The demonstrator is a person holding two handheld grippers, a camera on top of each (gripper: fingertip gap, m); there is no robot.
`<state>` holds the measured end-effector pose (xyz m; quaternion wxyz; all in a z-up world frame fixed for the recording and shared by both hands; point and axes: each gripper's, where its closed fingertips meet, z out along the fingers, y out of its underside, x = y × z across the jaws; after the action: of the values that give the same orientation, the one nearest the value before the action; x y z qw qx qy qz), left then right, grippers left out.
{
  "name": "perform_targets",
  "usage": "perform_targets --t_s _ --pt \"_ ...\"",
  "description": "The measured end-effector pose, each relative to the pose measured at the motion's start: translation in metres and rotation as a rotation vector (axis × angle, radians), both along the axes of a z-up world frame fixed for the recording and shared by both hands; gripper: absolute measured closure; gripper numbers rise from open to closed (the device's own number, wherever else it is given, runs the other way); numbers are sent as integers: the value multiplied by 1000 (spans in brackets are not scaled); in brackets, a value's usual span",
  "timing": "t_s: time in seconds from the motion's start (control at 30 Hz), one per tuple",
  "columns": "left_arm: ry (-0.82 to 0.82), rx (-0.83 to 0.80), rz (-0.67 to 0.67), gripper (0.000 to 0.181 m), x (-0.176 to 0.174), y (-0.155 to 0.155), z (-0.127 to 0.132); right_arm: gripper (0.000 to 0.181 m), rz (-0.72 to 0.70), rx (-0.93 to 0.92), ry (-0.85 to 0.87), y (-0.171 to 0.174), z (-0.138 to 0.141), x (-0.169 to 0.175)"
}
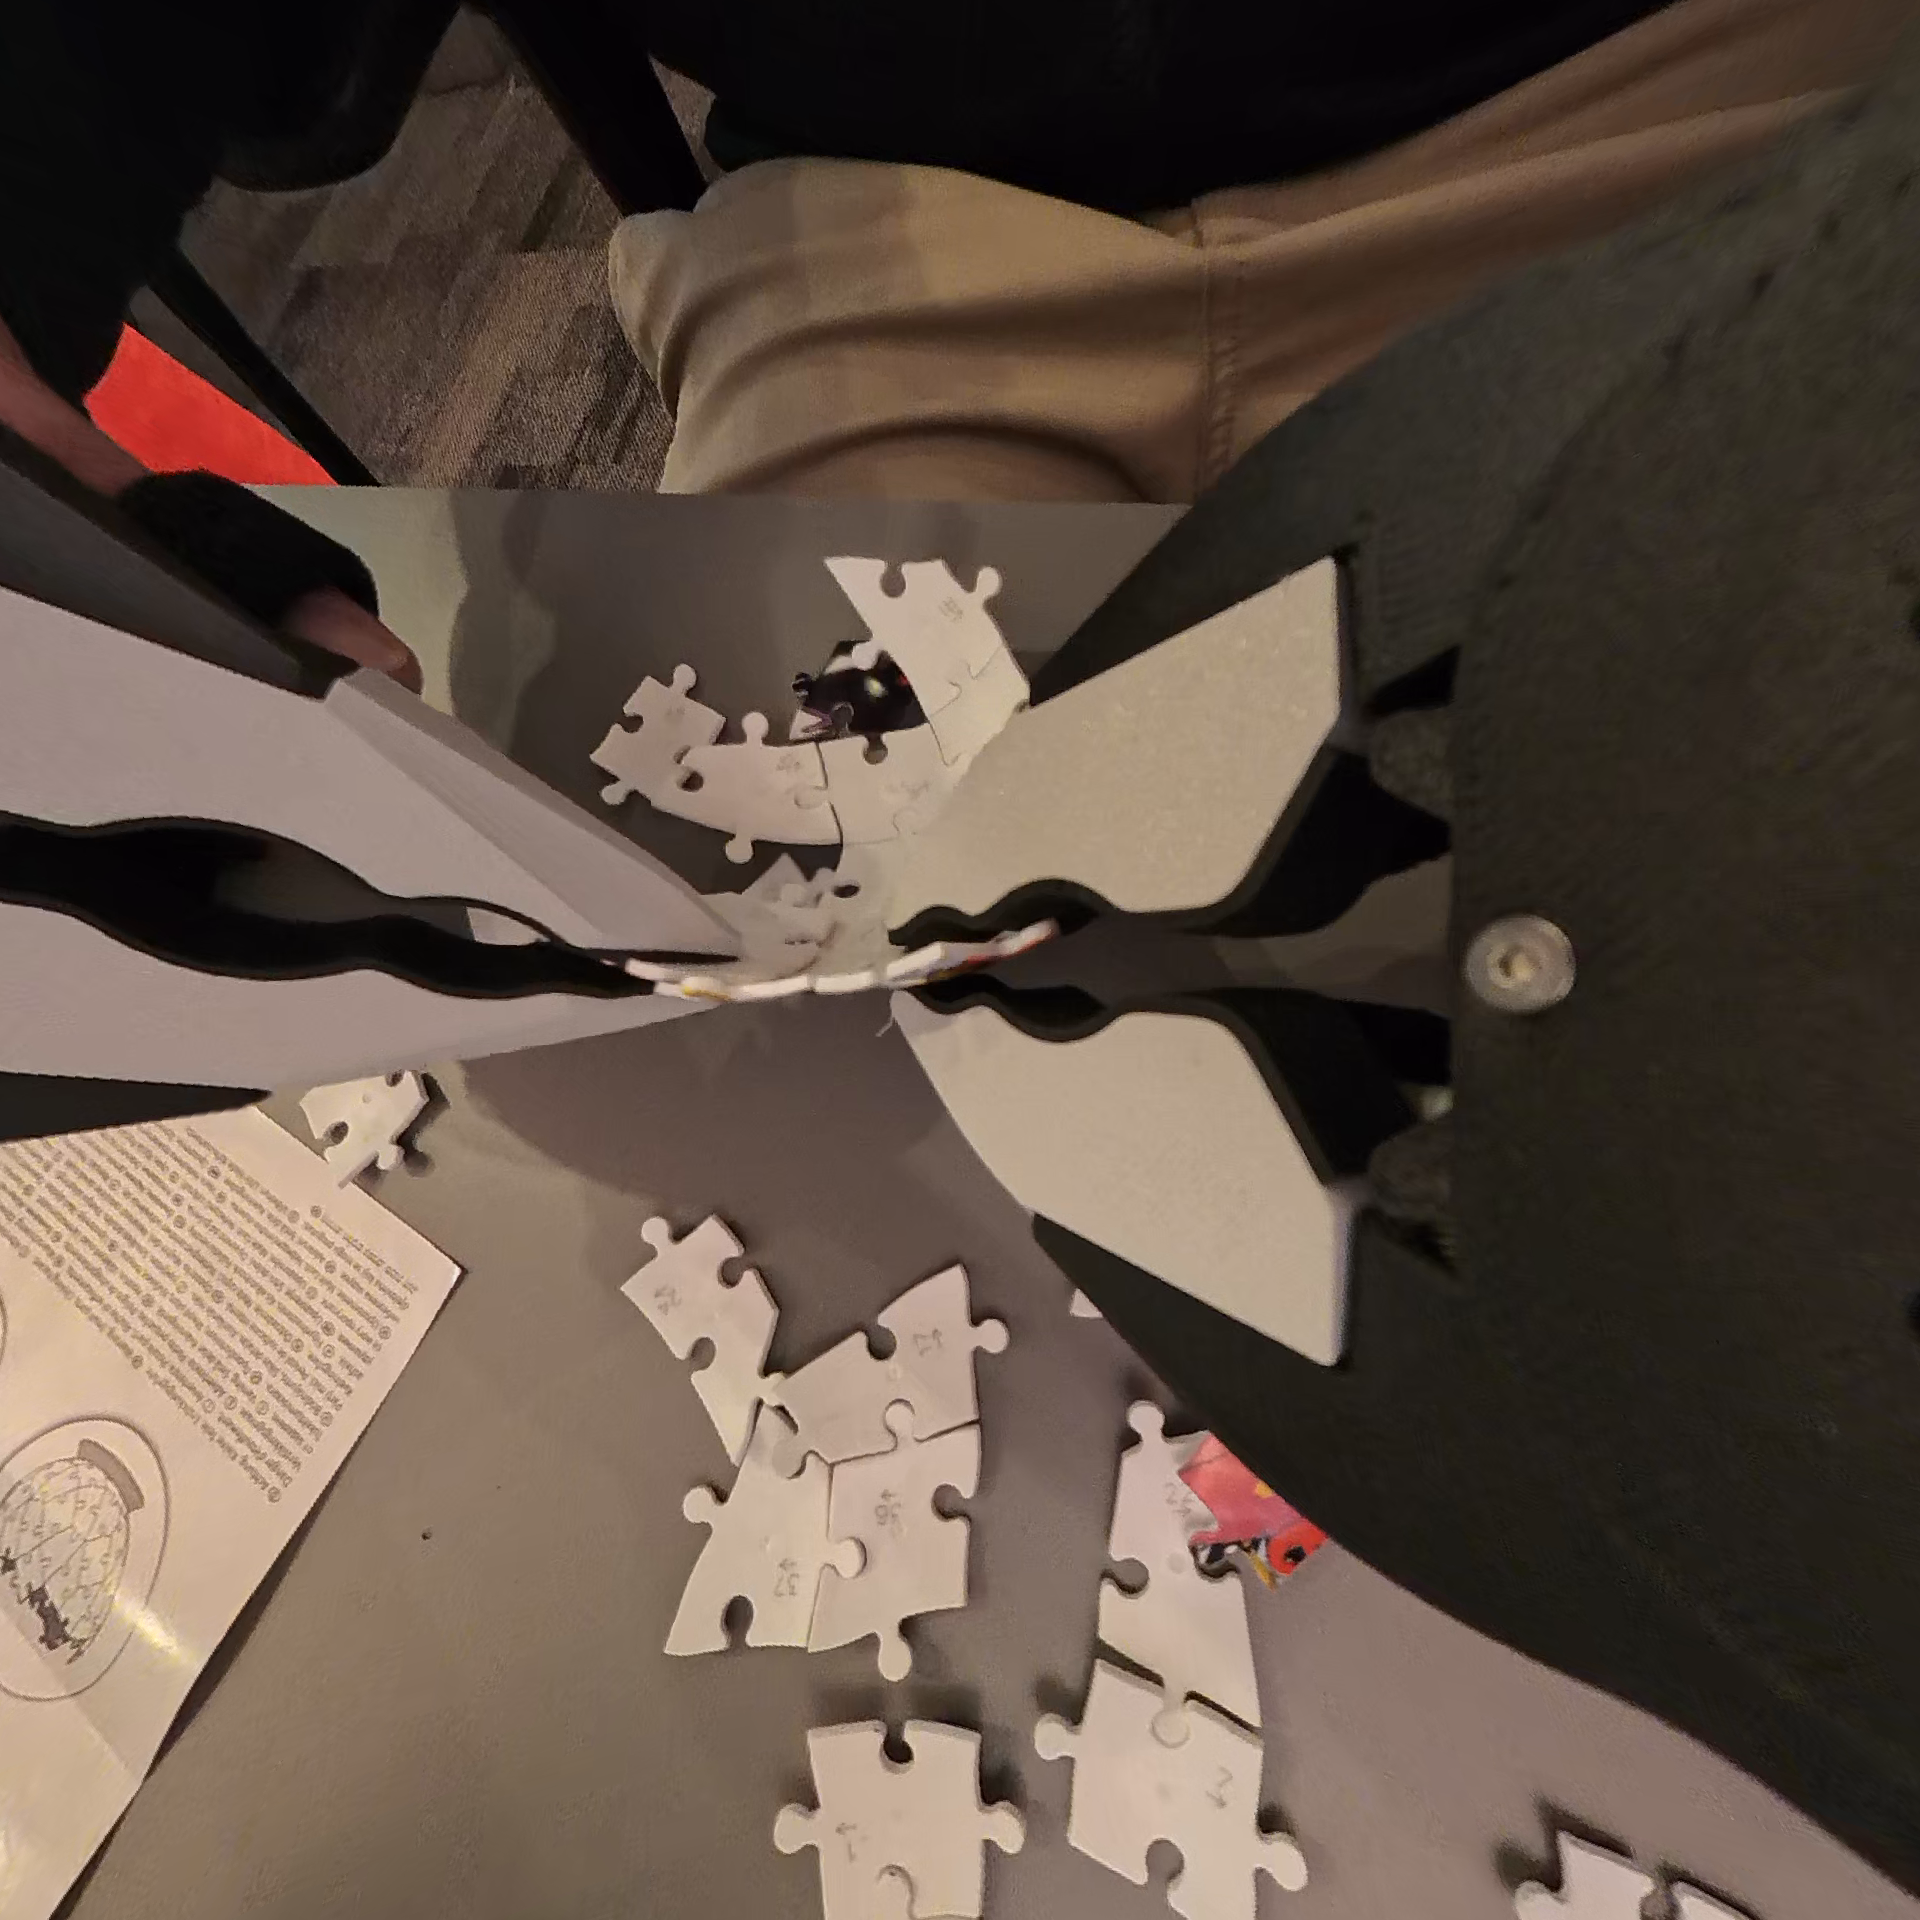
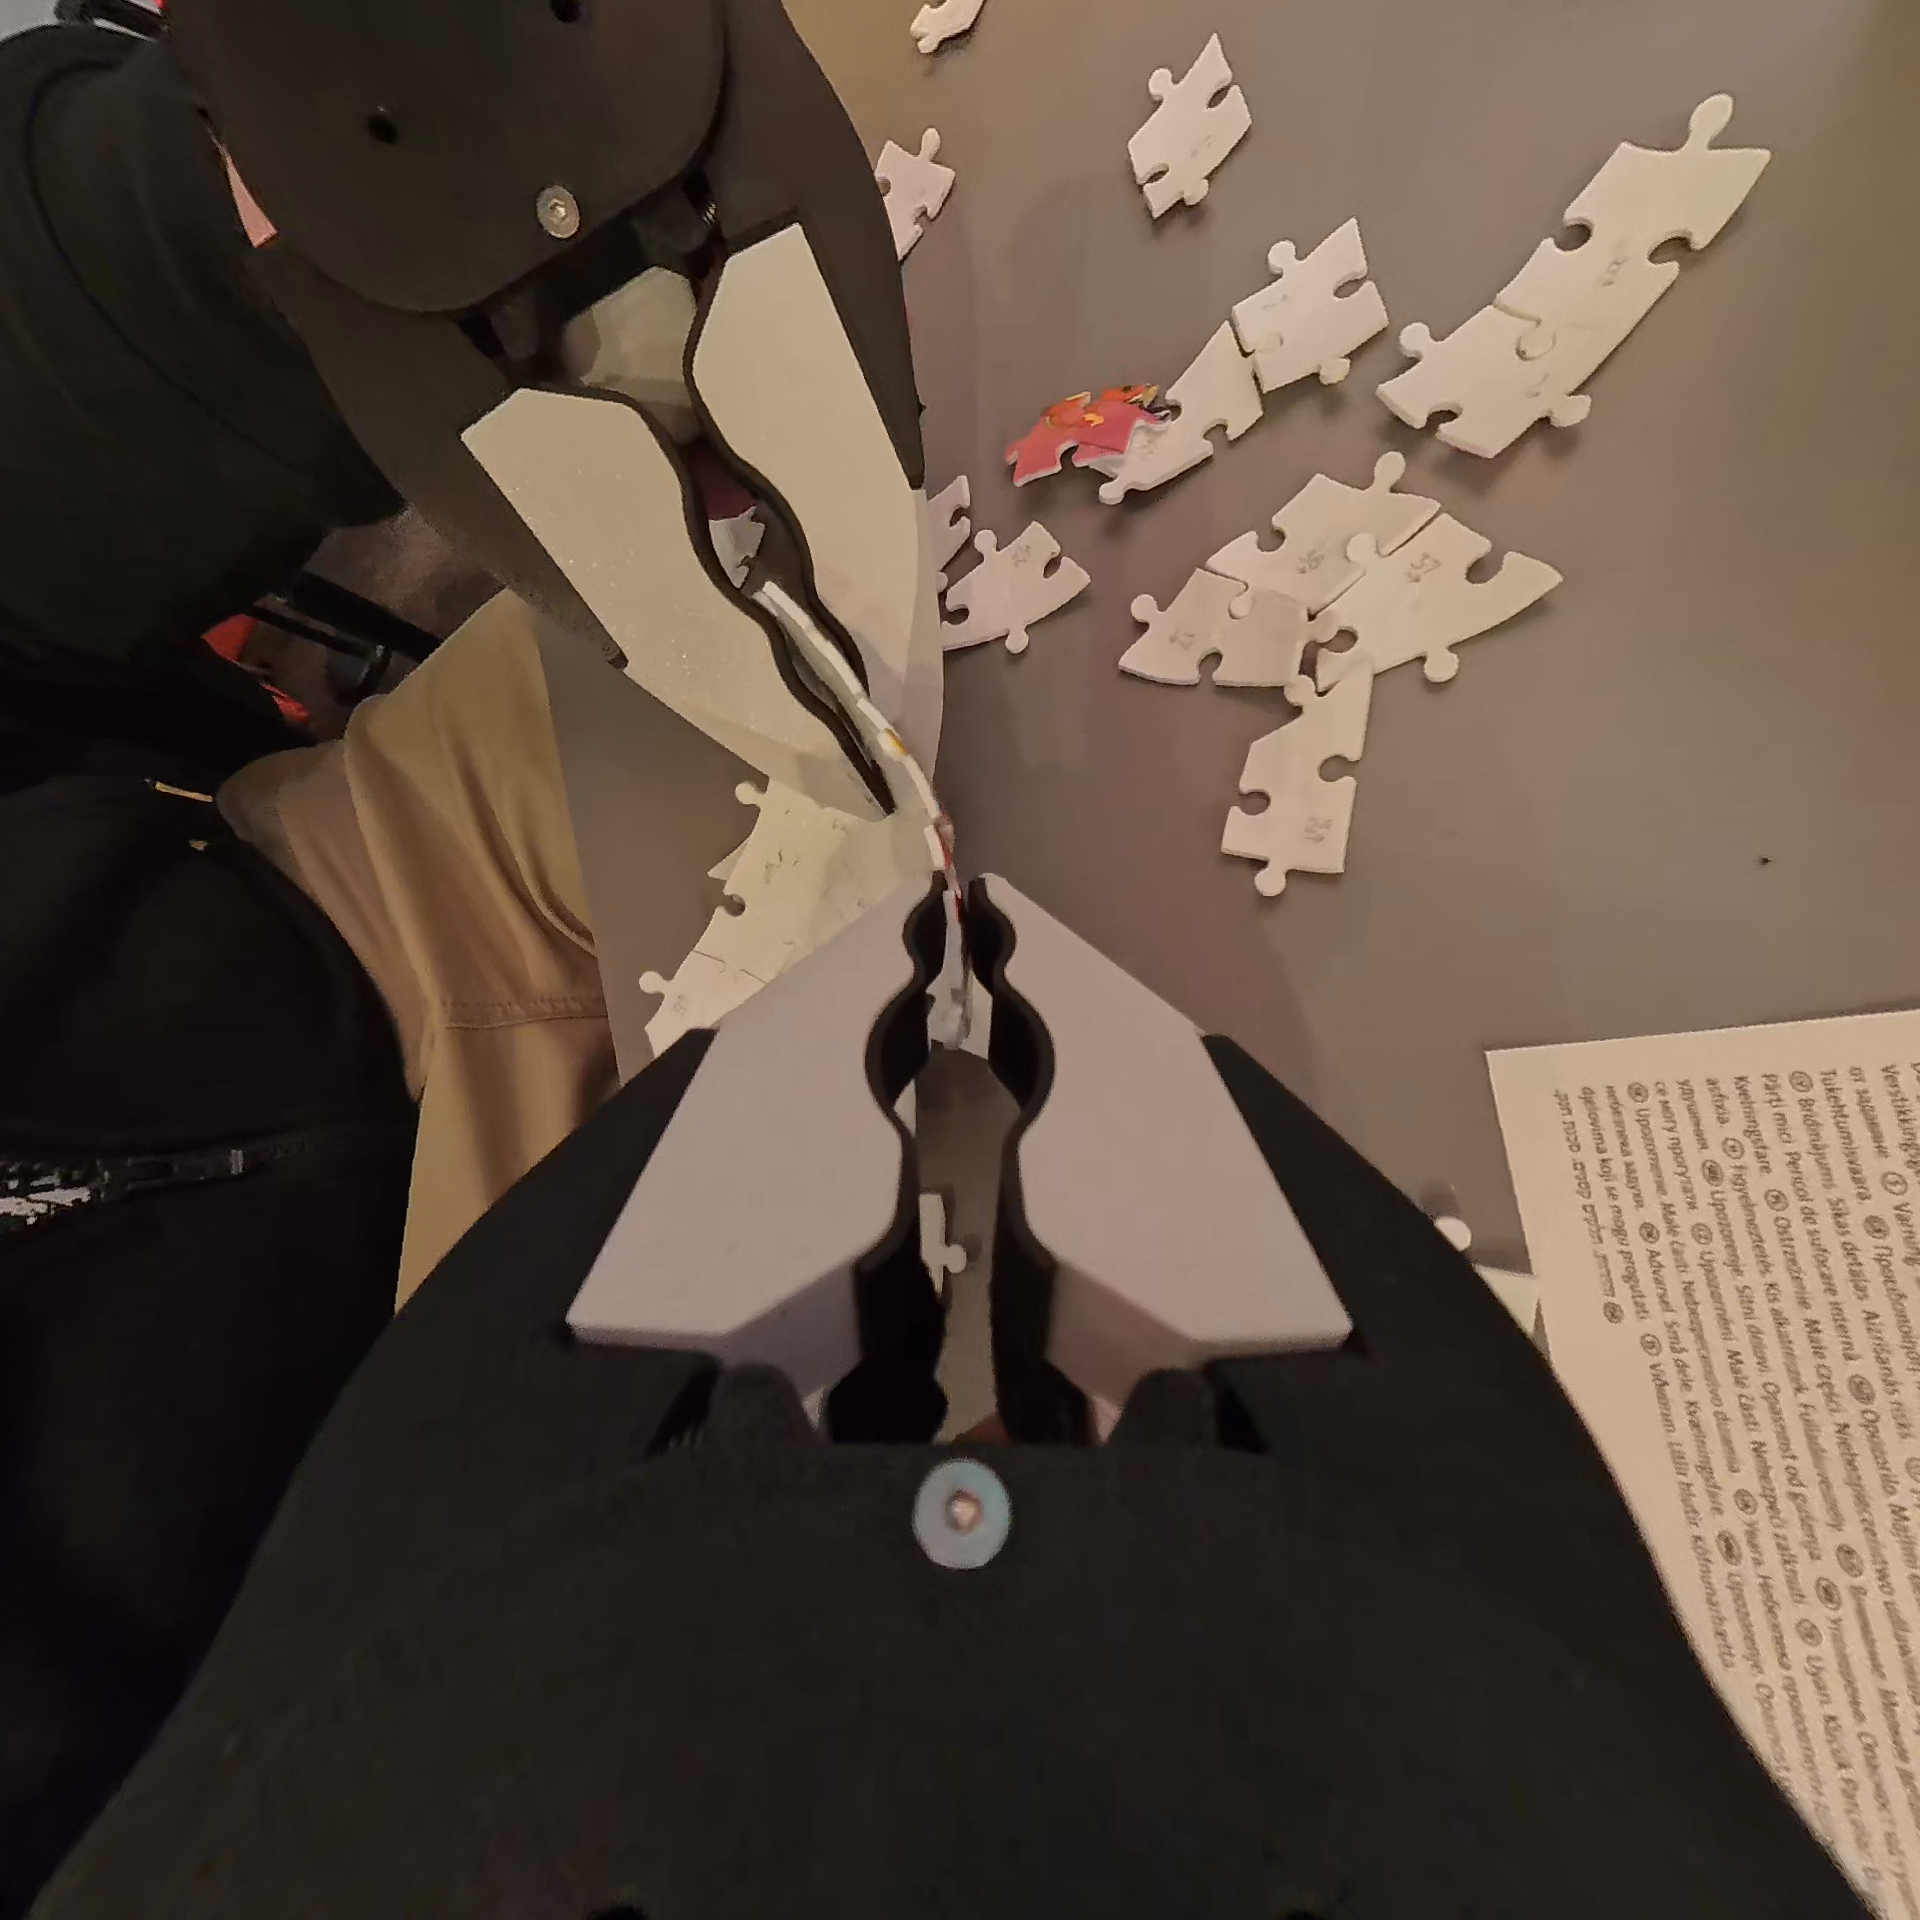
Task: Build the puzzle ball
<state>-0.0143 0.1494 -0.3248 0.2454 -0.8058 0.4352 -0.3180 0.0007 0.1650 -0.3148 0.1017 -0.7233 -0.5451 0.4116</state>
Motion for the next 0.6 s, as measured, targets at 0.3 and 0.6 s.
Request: perform_targets --t_s 0.3,0.6 --pt "3 -25 6 173 -3 0 -3 181 12 49 -28 0 -3 0" --pt "5 2 -15 168 10 9 -6 181 35 35 -27 -7 -7 -6"
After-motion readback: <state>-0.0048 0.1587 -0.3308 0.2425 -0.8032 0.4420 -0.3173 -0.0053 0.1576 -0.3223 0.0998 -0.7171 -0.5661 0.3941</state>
